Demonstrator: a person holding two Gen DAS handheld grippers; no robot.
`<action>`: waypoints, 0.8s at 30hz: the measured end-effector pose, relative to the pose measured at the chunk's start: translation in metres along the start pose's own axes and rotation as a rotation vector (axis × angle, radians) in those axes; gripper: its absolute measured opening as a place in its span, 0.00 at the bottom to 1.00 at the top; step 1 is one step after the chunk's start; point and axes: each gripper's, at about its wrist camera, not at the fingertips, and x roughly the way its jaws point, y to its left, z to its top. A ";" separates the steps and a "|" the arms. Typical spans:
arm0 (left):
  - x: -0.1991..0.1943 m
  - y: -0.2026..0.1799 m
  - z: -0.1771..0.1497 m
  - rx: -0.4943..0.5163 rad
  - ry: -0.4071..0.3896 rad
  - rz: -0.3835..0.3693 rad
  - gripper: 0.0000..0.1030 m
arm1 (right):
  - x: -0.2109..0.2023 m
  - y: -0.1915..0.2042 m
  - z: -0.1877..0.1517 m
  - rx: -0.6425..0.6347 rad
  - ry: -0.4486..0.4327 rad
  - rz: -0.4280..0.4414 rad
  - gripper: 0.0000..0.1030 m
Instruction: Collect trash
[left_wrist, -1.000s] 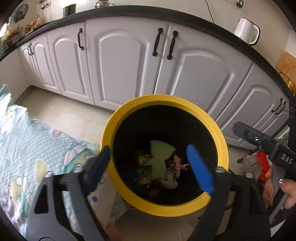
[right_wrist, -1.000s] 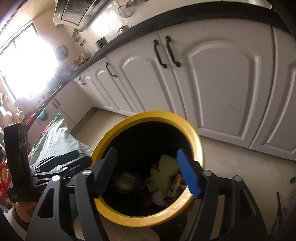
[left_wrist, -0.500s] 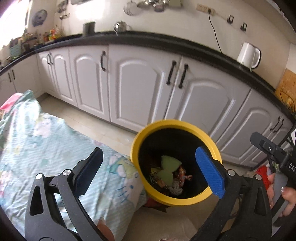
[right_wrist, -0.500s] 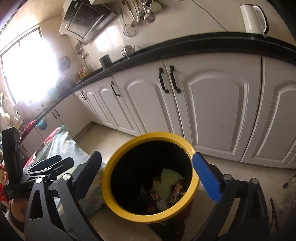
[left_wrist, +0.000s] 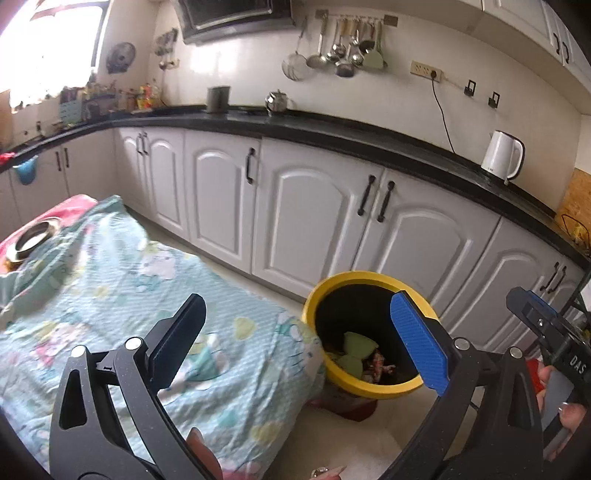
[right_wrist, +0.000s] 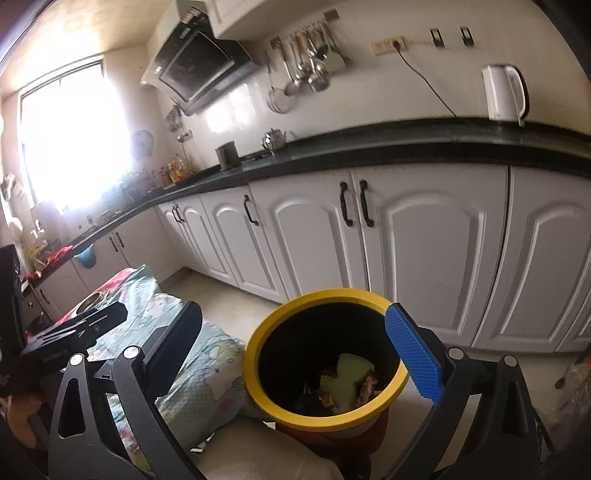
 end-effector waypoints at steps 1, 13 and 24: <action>-0.005 0.002 -0.002 -0.001 -0.008 0.008 0.89 | -0.002 0.005 -0.003 -0.009 -0.006 0.000 0.94; -0.054 0.020 -0.042 -0.014 -0.130 0.084 0.89 | -0.048 0.044 -0.054 -0.132 -0.243 -0.027 0.94; -0.063 0.031 -0.073 -0.052 -0.189 0.143 0.89 | -0.044 0.059 -0.077 -0.201 -0.258 -0.024 0.94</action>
